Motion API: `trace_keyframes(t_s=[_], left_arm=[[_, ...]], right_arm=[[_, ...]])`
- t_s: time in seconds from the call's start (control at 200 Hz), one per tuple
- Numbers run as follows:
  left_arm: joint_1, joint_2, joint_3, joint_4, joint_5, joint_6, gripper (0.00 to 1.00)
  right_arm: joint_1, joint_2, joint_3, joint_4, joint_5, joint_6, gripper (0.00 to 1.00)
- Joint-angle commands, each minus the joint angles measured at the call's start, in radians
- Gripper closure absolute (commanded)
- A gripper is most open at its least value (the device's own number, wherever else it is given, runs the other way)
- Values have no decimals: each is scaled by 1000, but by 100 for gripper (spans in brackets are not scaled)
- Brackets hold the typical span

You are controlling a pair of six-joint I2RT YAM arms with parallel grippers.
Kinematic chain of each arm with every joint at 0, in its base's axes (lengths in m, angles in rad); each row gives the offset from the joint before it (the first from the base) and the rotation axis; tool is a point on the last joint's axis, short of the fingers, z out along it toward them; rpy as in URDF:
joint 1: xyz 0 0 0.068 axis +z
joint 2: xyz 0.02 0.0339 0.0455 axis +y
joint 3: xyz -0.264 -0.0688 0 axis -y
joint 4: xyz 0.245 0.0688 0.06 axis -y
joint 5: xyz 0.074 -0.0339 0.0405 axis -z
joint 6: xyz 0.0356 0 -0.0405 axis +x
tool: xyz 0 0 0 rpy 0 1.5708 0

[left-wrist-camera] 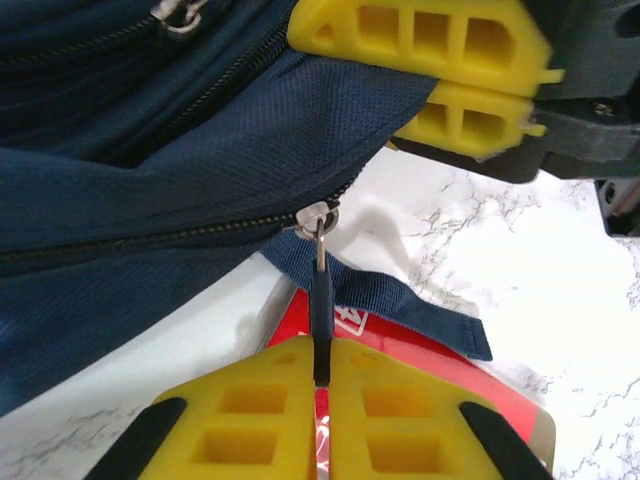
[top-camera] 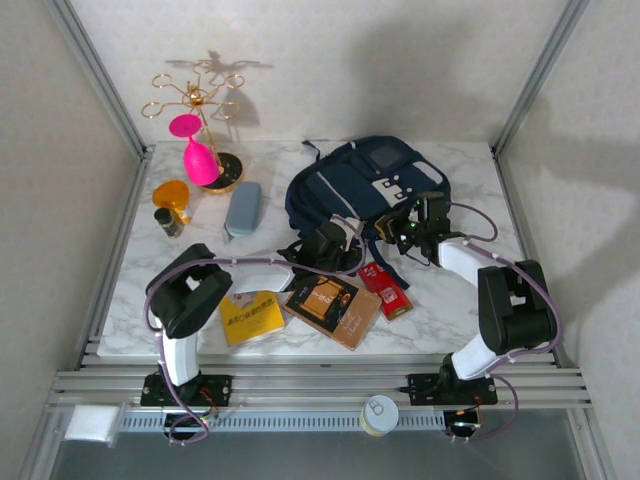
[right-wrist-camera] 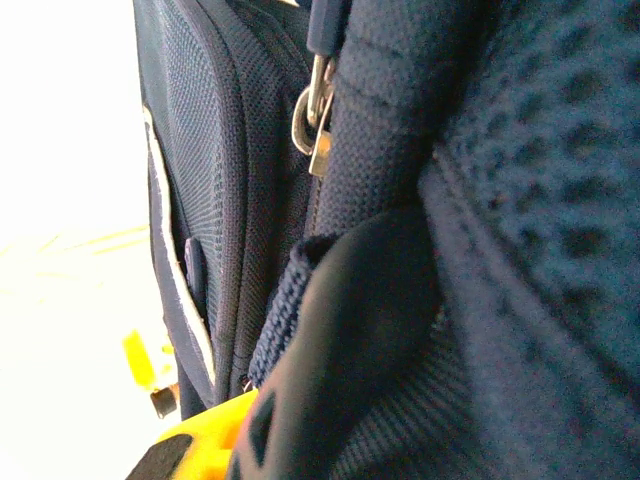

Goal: Pack books, pencil case, and school supplies into a backpack

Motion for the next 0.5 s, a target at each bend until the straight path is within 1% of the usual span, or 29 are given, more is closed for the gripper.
trace_keyframes(t_s=[0.0, 0.145, 0.195, 0.365, 0.496], left_arm=[[-2, 41, 40, 10, 34, -4, 87], [1, 70, 75, 11, 3, 0, 80], [3, 74, 81, 39, -13, 3, 78], [6, 73, 83, 44, -62, 7, 76], [9, 79, 107, 50, -90, 19, 77]], right_arm=[[7, -62, -15, 66, -24, 9, 100], [8, -84, -24, 70, -28, 15, 100], [8, -90, -22, 65, -28, 13, 100], [8, -100, -16, 61, -36, 12, 100], [8, -104, -5, 57, -39, 6, 100]])
